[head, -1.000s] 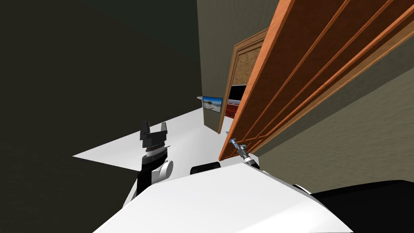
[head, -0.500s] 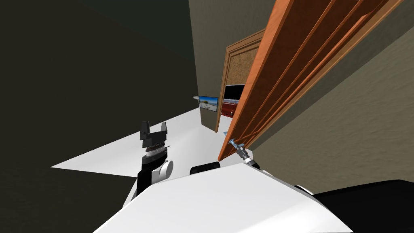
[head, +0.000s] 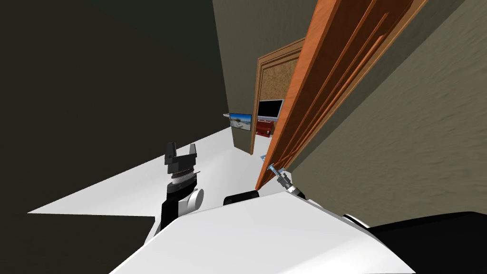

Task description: Pull the door open

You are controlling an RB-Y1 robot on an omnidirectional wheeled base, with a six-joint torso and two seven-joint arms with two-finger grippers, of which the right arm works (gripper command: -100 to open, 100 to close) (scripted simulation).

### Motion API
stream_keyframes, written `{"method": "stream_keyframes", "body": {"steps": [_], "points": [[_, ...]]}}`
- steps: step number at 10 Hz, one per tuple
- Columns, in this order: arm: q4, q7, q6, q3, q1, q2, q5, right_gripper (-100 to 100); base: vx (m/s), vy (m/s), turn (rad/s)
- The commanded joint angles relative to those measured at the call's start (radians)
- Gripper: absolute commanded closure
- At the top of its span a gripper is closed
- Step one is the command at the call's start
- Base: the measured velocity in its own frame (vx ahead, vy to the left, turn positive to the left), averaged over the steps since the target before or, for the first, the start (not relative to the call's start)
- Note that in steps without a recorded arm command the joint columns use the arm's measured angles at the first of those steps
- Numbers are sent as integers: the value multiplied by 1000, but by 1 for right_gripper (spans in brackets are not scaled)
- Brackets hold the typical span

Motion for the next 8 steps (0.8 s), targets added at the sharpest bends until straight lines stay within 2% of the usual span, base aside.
{"method": "stream_keyframes", "body": {"steps": [1, 3, 4, 5, 6, 7, 8], "points": [[-35, 4, 0, 20, 26, 8, 10, 100, -21, -24, -40], [-23, 4, 0, 20, 26, 8, 10, 100, 2, -5, 10], [-33, 4, 0, 20, 26, 8, 10, 100, 13, 3, -16], [-44, 4, -18, 51, 32, -1, 18, 100, -2, -38, -173], [-30, 4, -18, 51, 32, -1, 18, 100, -15, -43, -87], [-42, 4, -18, 51, 32, -1, 18, 100, -14, -25, 4], [-54, 4, -36, 82, 38, -9, 27, 100, -3, -51, -112]]}}
